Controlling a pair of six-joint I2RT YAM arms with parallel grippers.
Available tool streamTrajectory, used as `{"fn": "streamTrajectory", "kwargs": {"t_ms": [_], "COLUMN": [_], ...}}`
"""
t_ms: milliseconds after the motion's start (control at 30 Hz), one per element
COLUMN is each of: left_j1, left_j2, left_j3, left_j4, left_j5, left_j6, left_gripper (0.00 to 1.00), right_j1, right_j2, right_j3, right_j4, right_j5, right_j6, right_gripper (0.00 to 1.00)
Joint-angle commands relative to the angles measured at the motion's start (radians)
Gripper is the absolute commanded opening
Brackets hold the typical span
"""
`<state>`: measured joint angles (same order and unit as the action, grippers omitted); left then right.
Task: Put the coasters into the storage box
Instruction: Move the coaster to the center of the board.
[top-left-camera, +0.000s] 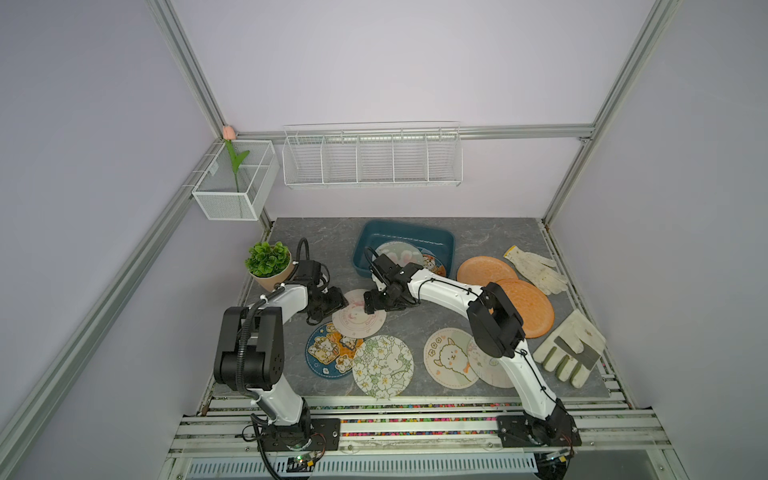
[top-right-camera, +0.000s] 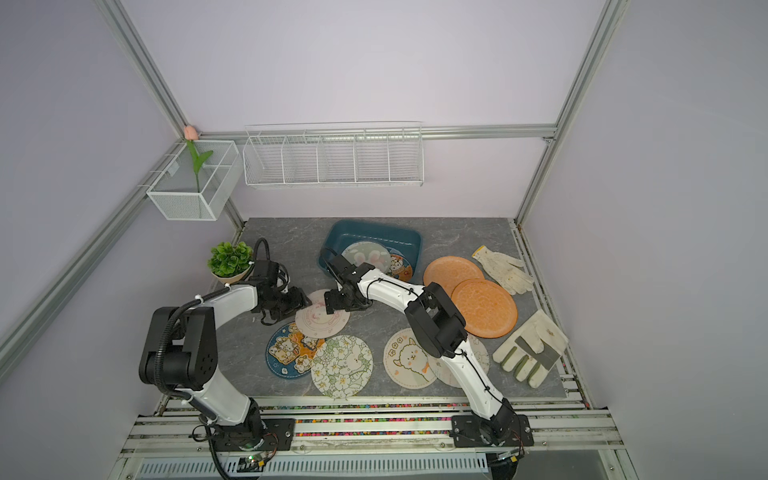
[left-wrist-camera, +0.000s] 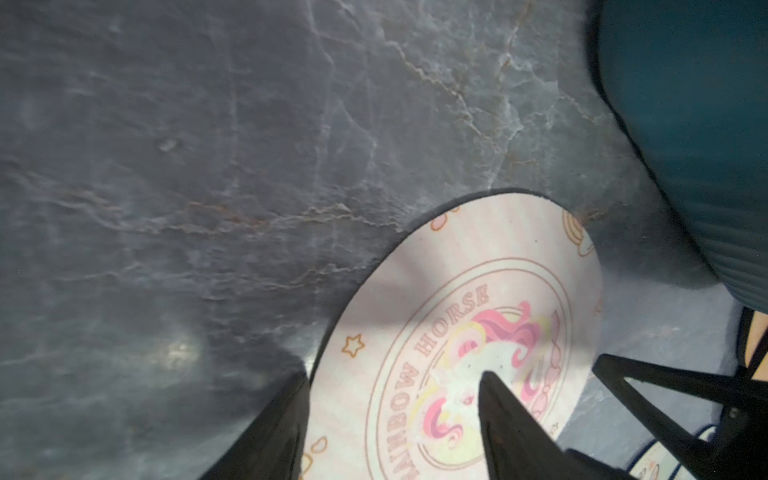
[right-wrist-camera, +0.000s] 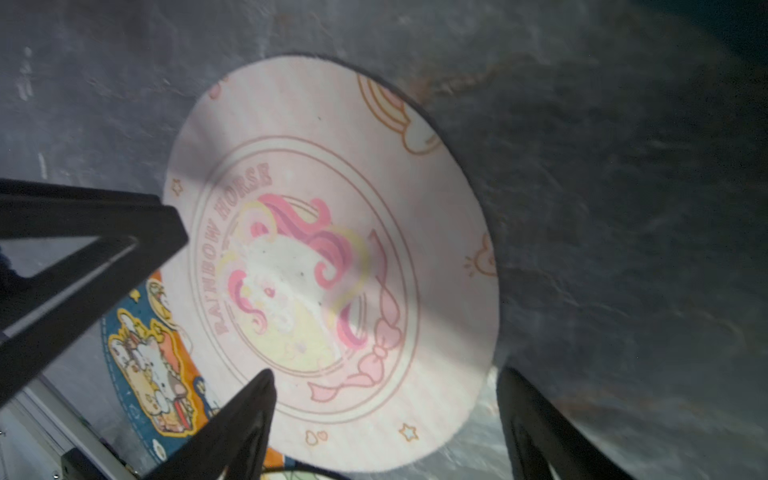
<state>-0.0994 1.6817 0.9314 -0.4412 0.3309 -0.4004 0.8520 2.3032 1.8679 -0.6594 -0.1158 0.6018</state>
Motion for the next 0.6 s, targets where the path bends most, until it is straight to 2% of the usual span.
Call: {"fn": "streamTrajectory", "kwargs": {"t_ms": [0, 167, 567], "left_j1": [-0.024, -0.043, -0.051], "left_j2": [0.04, 0.042, 0.052], "left_j3": [-0.024, -0.031, -0.029], "left_j4": [-0.036, -0.032, -0.032], "left_j5": [0.025, 0.018, 0.009], "left_j6": [-0.005, -0.003, 0.005], "left_gripper": [0.64, 0.62, 0.58], "right_j1": [-0.015, -0.018, -0.018], "right_j2": [-0.062, -0.08, -0.031], "right_j3": [-0.062, -0.104, -0.082], "right_j4": [-0.02, -0.007, 0.027], "right_j5": [0.037, 0.028, -0.064], "right_j6": [0.034, 0.045, 0.072], "right_gripper": [0.82, 0.78, 0.68]}}
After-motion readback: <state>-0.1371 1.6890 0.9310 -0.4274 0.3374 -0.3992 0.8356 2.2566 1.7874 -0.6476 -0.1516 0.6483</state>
